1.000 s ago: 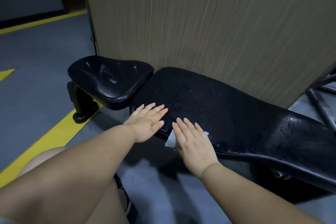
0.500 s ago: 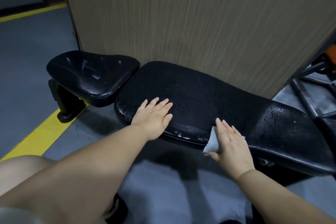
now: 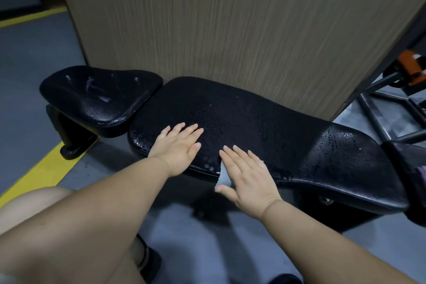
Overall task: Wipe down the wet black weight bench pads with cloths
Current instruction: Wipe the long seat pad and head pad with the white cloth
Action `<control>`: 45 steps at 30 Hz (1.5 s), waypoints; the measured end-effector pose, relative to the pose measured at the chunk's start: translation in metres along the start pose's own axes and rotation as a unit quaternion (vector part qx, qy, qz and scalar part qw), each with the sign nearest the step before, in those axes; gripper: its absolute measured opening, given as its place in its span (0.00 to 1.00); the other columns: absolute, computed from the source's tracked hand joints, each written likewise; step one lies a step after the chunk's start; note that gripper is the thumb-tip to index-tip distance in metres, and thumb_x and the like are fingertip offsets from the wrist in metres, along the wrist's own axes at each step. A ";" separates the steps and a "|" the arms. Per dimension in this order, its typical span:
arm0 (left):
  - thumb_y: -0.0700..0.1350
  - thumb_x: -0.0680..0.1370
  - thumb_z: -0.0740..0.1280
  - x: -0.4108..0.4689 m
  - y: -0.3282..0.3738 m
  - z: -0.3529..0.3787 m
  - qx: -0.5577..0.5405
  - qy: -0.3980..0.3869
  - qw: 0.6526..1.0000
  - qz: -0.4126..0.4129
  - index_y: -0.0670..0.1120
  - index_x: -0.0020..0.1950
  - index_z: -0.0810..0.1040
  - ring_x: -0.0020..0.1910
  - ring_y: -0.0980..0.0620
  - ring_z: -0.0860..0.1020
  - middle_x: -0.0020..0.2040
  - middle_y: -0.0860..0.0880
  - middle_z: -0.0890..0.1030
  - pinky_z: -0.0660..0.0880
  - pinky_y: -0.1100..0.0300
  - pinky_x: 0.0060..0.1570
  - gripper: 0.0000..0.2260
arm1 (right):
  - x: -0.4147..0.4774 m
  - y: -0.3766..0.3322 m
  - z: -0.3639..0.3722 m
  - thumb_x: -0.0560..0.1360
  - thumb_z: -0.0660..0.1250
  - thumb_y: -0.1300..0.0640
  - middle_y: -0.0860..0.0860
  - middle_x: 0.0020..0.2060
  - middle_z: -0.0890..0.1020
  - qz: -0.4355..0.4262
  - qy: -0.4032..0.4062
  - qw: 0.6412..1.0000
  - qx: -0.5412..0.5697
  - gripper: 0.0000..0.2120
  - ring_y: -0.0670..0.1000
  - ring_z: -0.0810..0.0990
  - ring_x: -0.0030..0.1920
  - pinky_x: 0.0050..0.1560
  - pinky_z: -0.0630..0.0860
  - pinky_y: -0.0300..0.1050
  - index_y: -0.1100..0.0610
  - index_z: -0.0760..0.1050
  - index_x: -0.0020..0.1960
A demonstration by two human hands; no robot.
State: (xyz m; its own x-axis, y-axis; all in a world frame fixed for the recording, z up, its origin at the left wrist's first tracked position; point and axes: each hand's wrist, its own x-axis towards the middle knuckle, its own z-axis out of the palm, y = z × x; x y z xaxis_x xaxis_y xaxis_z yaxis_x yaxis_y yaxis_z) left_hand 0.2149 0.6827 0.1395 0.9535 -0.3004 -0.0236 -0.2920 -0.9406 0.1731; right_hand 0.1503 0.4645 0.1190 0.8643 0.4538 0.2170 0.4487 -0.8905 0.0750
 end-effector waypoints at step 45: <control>0.55 0.84 0.44 0.002 -0.002 0.005 0.013 0.012 1.000 -0.004 0.59 0.79 0.49 0.78 0.54 0.45 0.79 0.60 0.49 0.42 0.51 0.76 0.23 | -0.066 0.113 -0.014 0.49 0.80 0.36 0.59 0.65 0.75 0.148 -0.079 0.984 -0.068 0.55 0.59 0.74 0.65 0.68 0.65 0.54 0.66 0.71 0.67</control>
State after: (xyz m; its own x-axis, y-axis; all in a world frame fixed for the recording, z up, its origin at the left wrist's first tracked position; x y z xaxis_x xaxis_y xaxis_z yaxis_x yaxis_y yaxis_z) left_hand 0.2174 0.6829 0.1342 0.9571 -0.2898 -0.0012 -0.2865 -0.9467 0.1474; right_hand 0.1411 0.3338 0.1272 0.9818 0.1647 0.0949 0.1480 -0.9755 0.1628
